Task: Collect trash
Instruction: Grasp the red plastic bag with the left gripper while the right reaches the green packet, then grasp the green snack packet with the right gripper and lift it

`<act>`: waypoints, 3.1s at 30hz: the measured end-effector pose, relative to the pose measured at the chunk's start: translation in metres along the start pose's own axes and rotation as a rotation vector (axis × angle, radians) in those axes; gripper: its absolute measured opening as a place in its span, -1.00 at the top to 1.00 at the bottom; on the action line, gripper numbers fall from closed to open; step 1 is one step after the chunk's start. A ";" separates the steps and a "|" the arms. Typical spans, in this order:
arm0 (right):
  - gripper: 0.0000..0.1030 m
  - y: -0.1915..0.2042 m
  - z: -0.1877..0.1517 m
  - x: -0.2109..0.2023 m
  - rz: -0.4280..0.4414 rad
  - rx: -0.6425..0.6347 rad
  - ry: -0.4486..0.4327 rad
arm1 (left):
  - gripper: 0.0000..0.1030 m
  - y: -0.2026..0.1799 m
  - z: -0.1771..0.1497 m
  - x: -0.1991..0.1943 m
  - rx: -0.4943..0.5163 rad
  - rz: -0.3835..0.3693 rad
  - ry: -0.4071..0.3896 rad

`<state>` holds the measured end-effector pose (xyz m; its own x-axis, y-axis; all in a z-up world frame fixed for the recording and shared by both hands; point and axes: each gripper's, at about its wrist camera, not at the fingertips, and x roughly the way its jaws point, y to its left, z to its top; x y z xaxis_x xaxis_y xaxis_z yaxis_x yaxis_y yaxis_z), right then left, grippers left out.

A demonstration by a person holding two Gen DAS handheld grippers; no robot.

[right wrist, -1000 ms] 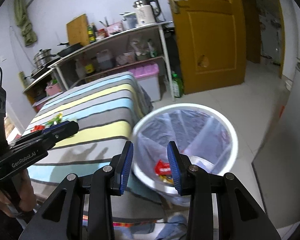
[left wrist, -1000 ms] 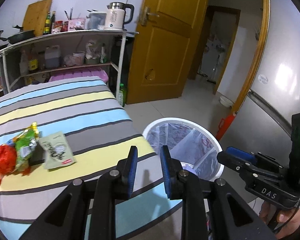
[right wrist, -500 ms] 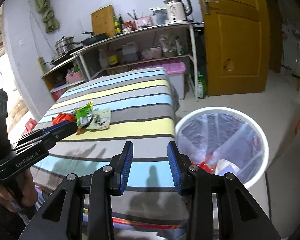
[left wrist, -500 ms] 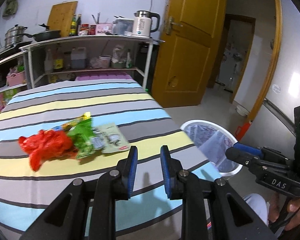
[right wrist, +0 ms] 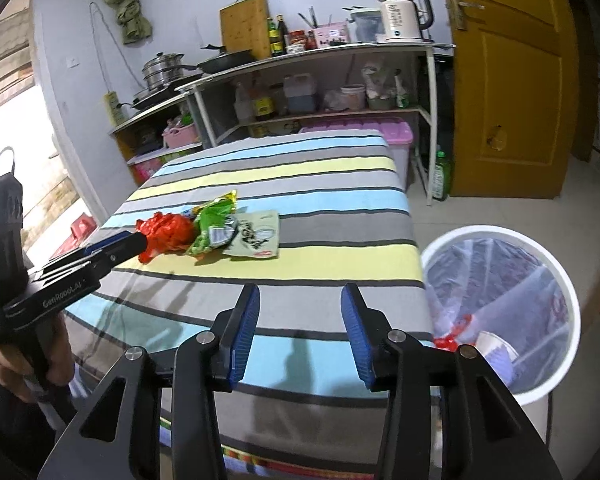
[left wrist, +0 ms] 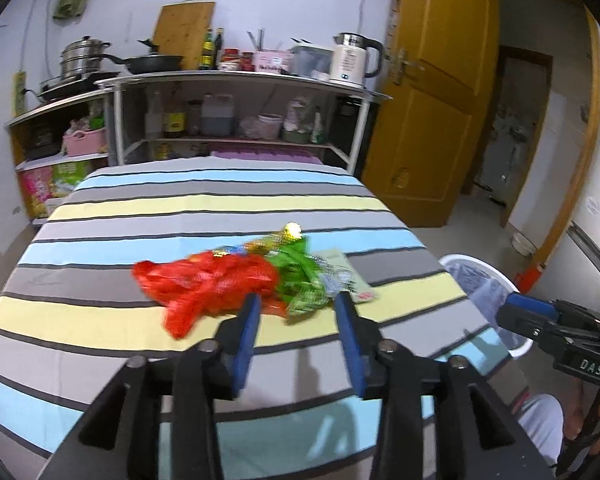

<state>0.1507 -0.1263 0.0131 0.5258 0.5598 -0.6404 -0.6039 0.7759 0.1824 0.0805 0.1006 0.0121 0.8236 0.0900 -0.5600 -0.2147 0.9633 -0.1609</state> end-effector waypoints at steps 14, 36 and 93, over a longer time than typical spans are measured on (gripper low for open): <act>0.15 0.028 0.013 0.032 0.049 -0.057 0.026 | -0.09 0.050 0.003 0.025 -0.022 0.073 0.048; 0.14 0.071 0.041 0.096 0.108 -0.153 0.083 | 0.64 0.063 -0.002 0.054 -0.019 0.063 0.172; 0.45 0.089 0.068 0.178 0.063 -0.074 0.196 | 0.68 0.097 -0.016 0.022 -0.174 0.040 0.088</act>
<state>0.2313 0.0618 -0.0342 0.3638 0.5334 -0.7636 -0.6781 0.7137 0.1755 0.0695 0.1920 -0.0294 0.7650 0.0977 -0.6366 -0.3401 0.9007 -0.2705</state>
